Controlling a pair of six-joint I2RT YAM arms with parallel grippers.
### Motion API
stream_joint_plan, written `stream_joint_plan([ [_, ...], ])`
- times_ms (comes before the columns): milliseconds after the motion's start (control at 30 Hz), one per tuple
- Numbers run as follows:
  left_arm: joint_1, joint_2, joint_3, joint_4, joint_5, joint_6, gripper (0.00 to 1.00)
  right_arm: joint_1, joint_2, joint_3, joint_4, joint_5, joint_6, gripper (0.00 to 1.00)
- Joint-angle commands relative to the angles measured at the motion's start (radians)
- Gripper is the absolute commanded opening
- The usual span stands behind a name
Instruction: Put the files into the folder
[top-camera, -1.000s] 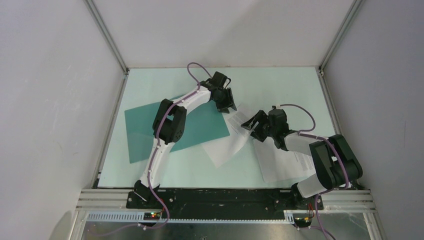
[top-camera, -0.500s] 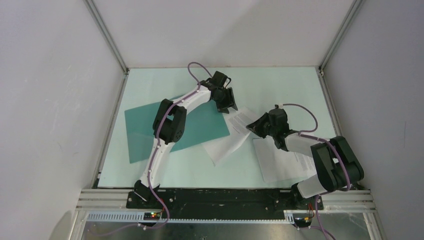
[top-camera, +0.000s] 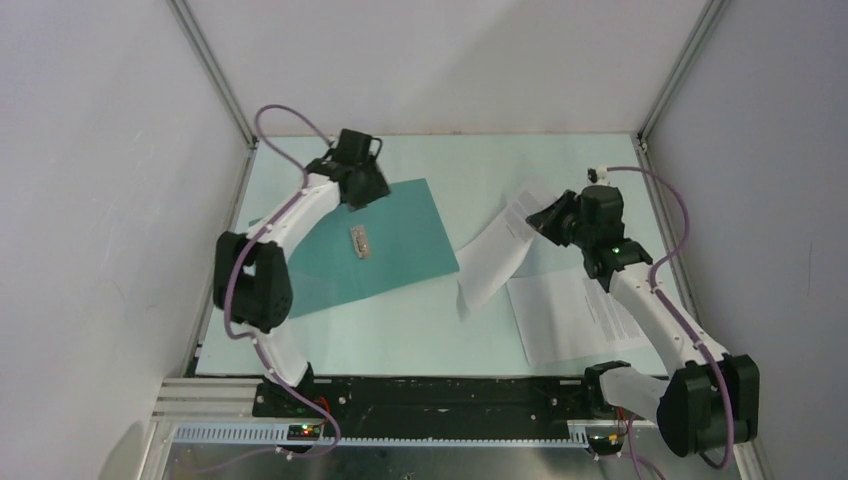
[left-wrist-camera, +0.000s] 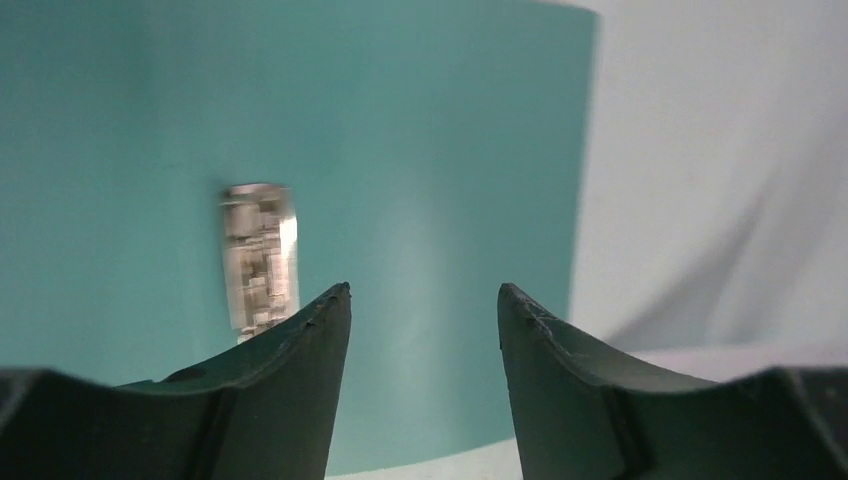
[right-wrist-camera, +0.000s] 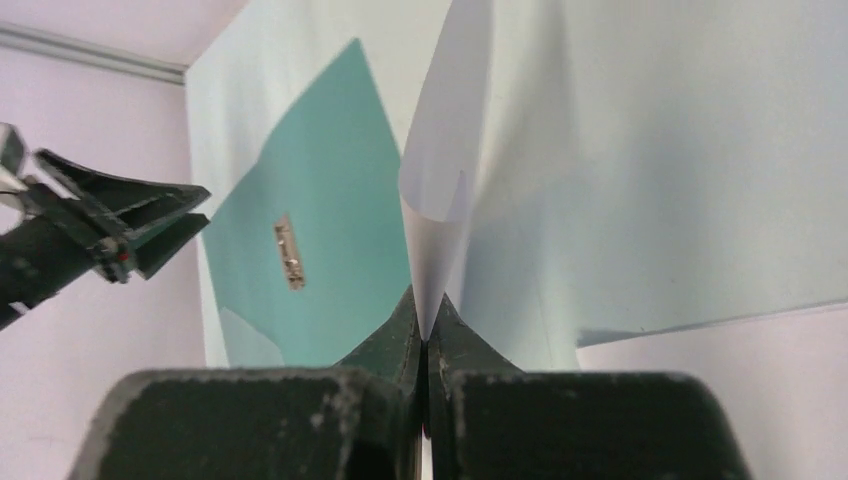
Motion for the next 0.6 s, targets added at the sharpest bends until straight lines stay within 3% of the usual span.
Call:
stream_joint_plan([
  [0,0.059,-0.083,-0.133,-0.011,-0.167,0.022,0.60,-0.004,-0.048,0.148,-0.164,-0.084,-0.100,0.00],
  [567,0.138,0.032,-0.231,0.031,-0.104,0.026,0.46,-0.071,-0.169,0.346,-0.333,-0.208,-0.127,0.00],
])
